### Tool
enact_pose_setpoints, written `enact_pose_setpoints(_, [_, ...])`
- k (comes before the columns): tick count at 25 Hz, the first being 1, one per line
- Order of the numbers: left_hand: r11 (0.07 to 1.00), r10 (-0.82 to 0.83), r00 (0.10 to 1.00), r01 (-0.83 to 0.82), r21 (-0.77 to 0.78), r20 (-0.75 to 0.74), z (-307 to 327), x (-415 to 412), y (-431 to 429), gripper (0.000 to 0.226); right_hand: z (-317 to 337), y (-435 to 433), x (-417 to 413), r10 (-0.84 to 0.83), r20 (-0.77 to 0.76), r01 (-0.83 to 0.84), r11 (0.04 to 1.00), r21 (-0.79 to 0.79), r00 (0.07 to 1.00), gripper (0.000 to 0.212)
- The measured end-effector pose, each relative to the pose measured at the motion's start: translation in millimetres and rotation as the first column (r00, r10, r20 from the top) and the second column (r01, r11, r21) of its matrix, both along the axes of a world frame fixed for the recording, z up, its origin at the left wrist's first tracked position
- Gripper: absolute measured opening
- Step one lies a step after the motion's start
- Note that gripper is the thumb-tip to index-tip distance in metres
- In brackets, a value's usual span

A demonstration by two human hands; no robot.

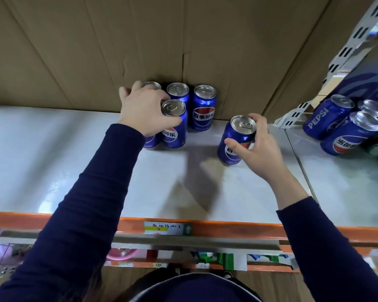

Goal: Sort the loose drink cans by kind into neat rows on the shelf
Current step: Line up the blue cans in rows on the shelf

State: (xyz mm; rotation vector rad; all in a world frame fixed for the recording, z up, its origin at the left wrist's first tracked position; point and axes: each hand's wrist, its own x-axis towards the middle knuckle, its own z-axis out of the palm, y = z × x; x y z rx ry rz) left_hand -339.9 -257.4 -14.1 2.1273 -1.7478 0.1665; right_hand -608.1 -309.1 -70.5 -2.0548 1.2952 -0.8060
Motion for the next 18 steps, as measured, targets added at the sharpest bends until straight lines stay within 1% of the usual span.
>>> enact_pose_setpoints(3, [0.999, 0.031, 0.999, -0.031, -0.012, -0.013, 1, 2, -2, 0.061, -1, 2, 0, -0.017, 0.020, 0.017, 1.000, 0.002, 1.000, 0.061])
enact_pose_setpoints(5, [0.996, 0.078, 0.997, -0.079, -0.030, -0.011, -2, 0, -2, 0.069, 2, 5, 1, -0.007, 0.047, 0.005, 1.000, 0.025, 0.999, 0.057])
enact_pose_setpoints(7, [0.996, 0.085, 0.996, -0.086, -0.037, -0.039, -6, -1, -1, 0.073, 4, 6, 1, 0.002, 0.079, -0.005, 0.999, 0.042, 0.997, 0.054])
enact_pose_setpoints(10, [0.999, 0.026, 0.996, -0.030, -0.042, -0.086, -8, 0, -1, 0.071, 7, 7, -1, 0.013, 0.095, -0.018, 0.998, 0.057, 0.995, 0.051])
enact_pose_setpoints(12, [0.998, 0.004, 0.997, -0.009, -0.062, -0.074, -7, -1, -2, 0.065, 9, 6, -1, 0.022, 0.098, -0.028, 0.998, 0.060, 0.995, 0.049])
enact_pose_setpoints(15, [0.997, 0.039, 0.999, -0.041, -0.063, -0.025, -4, -3, -4, 0.066, 11, 5, -2, 0.030, 0.099, -0.035, 0.998, 0.049, 0.995, 0.045])
enact_pose_setpoints(18, [0.997, 0.056, 0.997, -0.058, -0.055, -0.048, -6, -2, -2, 0.068, 12, 3, 1, 0.039, 0.084, -0.042, 0.998, 0.036, 0.996, 0.043])
